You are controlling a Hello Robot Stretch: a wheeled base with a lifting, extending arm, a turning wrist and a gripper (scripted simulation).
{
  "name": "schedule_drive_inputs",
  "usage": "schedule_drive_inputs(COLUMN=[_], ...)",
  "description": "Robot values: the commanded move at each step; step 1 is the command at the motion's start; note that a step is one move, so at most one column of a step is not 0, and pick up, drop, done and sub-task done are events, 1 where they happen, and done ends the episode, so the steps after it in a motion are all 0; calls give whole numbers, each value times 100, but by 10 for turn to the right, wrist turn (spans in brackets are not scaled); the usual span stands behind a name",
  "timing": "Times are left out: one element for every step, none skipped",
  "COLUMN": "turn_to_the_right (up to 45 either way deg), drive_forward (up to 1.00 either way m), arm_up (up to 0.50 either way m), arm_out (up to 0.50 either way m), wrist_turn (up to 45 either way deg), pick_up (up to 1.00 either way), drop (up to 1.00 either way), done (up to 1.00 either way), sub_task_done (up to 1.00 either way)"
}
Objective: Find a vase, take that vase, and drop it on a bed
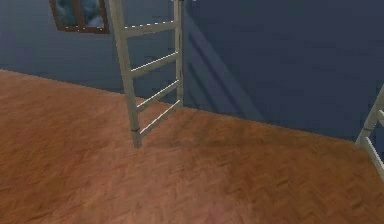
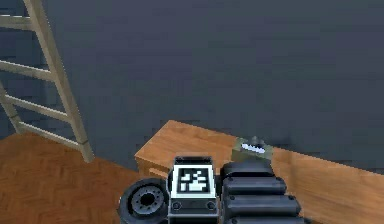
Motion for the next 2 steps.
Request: schedule_drive_inputs(turn_to_the_right=[-450, -270], drive_forward=[0, 0], arm_up=[0, 0], arm_out=[0, 0], wrist_turn=[0, 0], pick_up=[0, 0], drop=[0, 0], done=[0, 0], sub_task_done=[0, 0])
